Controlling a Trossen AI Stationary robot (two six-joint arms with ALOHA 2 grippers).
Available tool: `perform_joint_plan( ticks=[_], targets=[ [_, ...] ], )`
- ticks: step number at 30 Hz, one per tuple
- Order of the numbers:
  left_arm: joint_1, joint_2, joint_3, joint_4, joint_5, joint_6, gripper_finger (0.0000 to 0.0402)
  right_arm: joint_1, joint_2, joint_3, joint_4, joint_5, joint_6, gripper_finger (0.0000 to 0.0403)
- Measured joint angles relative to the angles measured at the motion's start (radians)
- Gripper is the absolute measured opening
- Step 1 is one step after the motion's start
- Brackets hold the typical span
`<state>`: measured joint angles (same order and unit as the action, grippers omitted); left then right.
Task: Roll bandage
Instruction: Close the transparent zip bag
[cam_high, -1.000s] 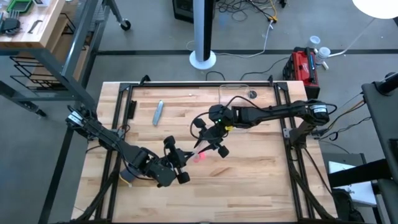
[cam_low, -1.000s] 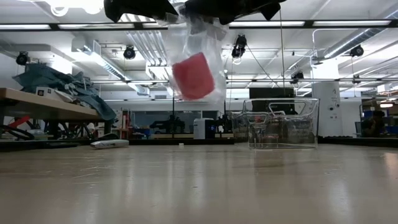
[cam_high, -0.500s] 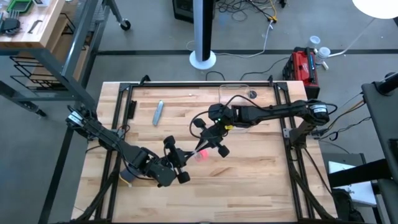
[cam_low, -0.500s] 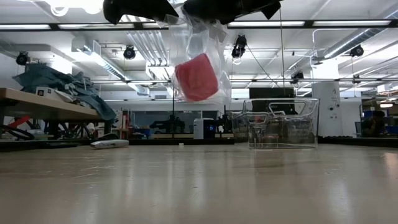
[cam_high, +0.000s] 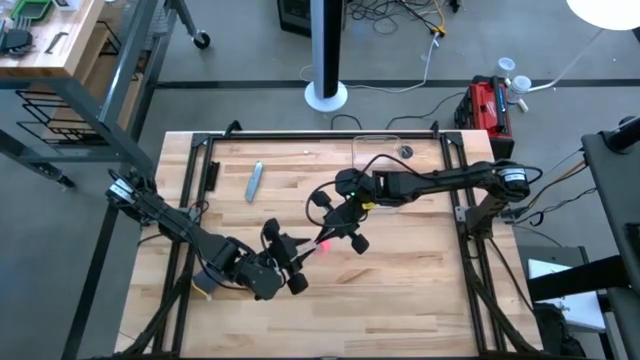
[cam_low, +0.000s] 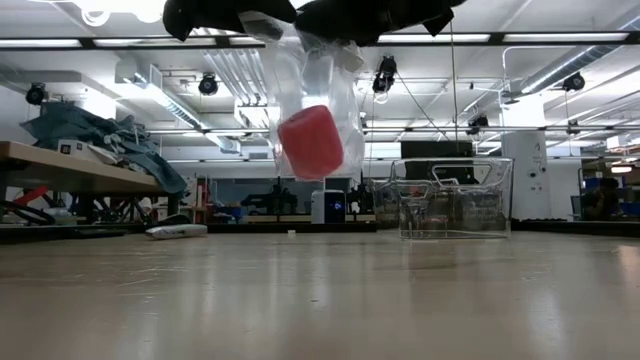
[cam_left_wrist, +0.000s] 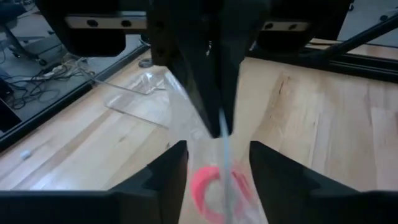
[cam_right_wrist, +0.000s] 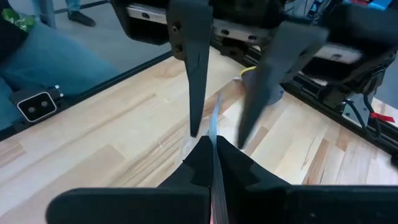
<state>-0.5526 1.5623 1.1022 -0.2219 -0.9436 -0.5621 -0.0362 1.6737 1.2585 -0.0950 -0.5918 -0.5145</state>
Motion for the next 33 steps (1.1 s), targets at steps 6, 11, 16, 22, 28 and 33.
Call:
perform_joint_plan(
  ticks=[6,11,16,22,28,33],
  targets=[
    [-0.001,0.000,-0.001,-0.004,-0.009,-0.001,0.0187,-0.032,0.000,-0.096,0.161,0.001,0.048,0.0000],
    [0.002,0.000,-0.002,-0.036,-0.018,-0.005,0.0183,-0.041,-0.002,-0.151,0.259,0.001,0.055,0.0000],
    [0.005,0.000,-0.013,-0.037,-0.043,-0.005,0.0173,-0.034,-0.003,-0.171,0.314,0.040,0.046,0.0000],
    [0.005,0.000,-0.019,-0.041,-0.070,-0.005,0.0179,-0.022,-0.003,-0.180,0.311,0.121,0.018,0.0000],
    [0.006,0.000,-0.020,-0.070,-0.069,-0.035,0.0189,-0.018,-0.005,-0.179,0.310,0.121,0.016,0.0000],
    [0.008,0.000,-0.044,-0.082,-0.069,-0.072,0.0174,-0.005,-0.015,-0.179,0.310,0.118,0.004,0.0000]
  ],
)
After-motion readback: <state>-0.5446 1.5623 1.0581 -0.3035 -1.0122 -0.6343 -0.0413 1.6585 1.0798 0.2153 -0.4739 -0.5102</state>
